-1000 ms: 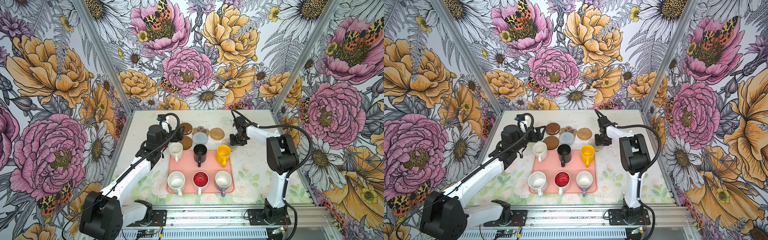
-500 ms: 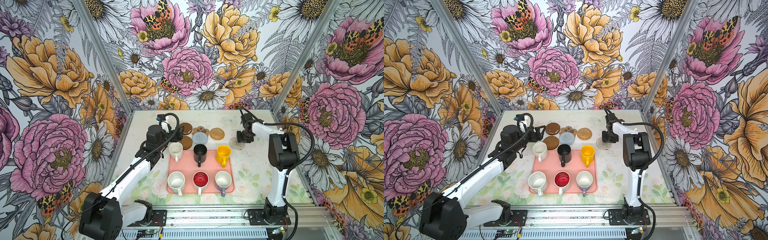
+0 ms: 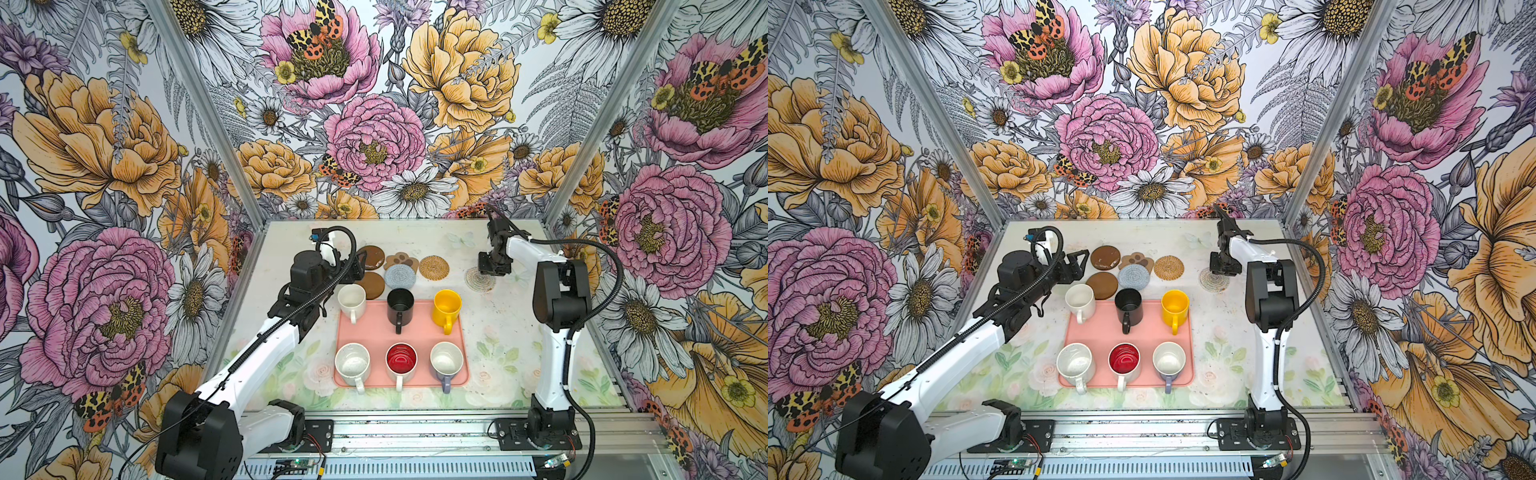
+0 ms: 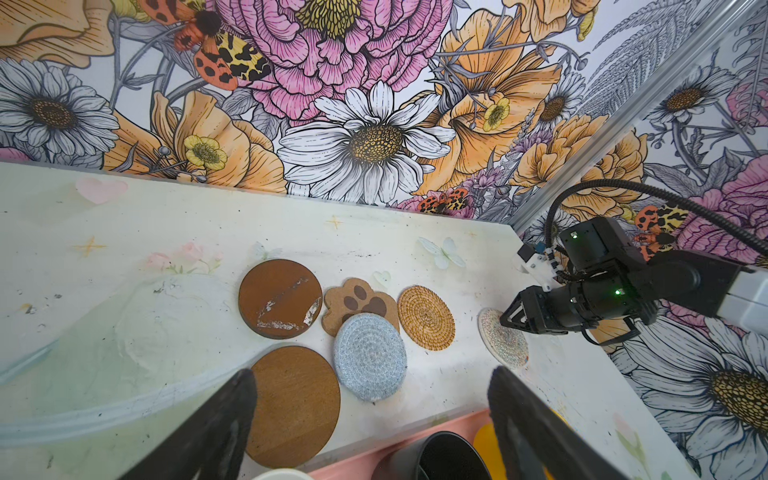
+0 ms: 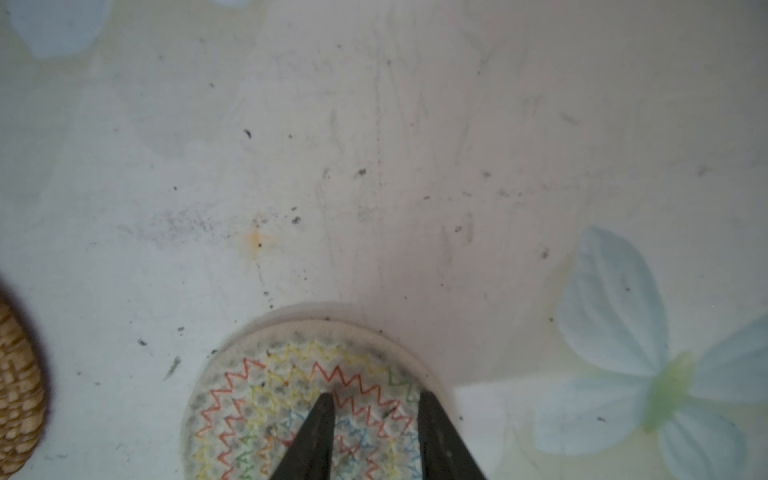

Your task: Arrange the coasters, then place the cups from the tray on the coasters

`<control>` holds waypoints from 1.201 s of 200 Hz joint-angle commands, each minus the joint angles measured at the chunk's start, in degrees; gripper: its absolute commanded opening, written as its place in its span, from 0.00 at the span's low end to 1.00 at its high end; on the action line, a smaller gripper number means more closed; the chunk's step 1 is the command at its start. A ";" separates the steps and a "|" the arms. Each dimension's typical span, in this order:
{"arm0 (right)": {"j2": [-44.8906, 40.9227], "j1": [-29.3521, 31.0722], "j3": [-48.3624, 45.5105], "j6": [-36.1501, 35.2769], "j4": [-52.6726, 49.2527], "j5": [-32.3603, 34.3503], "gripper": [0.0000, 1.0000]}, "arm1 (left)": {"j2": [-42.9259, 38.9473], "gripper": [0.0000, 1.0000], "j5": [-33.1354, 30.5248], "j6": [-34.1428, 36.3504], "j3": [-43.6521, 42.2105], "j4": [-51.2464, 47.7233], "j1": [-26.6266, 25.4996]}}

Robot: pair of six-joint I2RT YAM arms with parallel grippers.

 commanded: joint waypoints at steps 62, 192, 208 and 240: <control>0.60 -0.33 9.33 3.04 -1.42 -4.79 0.32 | -1.37 0.89 -1.61 -0.03 -0.78 1.24 -0.61; 10.06 15.24 22.91 6.20 -1.86 -10.23 0.28 | -3.08 0.89 -2.17 1.46 -1.76 1.28 -0.87; 11.77 15.86 23.74 6.58 -1.86 -10.34 0.27 | -3.34 0.89 -2.61 1.94 -2.00 1.19 -0.85; 13.72 16.88 23.87 6.55 -2.38 -8.57 0.25 | -3.46 0.89 -3.00 2.40 -2.17 1.11 -0.80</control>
